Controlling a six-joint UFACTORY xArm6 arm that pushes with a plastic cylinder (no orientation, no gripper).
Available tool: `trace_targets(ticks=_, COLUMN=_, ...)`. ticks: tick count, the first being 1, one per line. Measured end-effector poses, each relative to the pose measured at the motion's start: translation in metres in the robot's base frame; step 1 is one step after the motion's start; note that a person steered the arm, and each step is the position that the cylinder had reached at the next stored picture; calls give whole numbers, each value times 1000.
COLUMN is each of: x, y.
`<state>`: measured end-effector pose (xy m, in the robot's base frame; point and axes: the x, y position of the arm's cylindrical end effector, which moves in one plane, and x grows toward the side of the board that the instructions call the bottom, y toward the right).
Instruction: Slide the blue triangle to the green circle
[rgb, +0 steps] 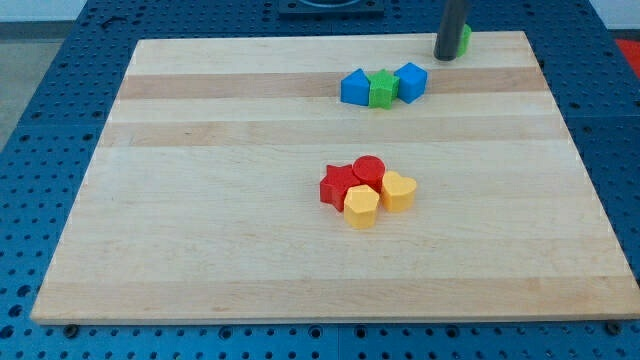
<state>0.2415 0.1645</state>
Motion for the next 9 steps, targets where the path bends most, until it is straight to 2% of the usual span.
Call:
trace_targets(ticks=1, x=-3, y=-24)
trace_targets(ticks=3, x=9, y=-156)
trace_targets(ticks=4, x=56, y=-202)
trace_targets(ticks=5, x=105, y=-218)
trace_targets(ticks=7, x=105, y=-165)
trace_targets(ticks=9, x=90, y=-160)
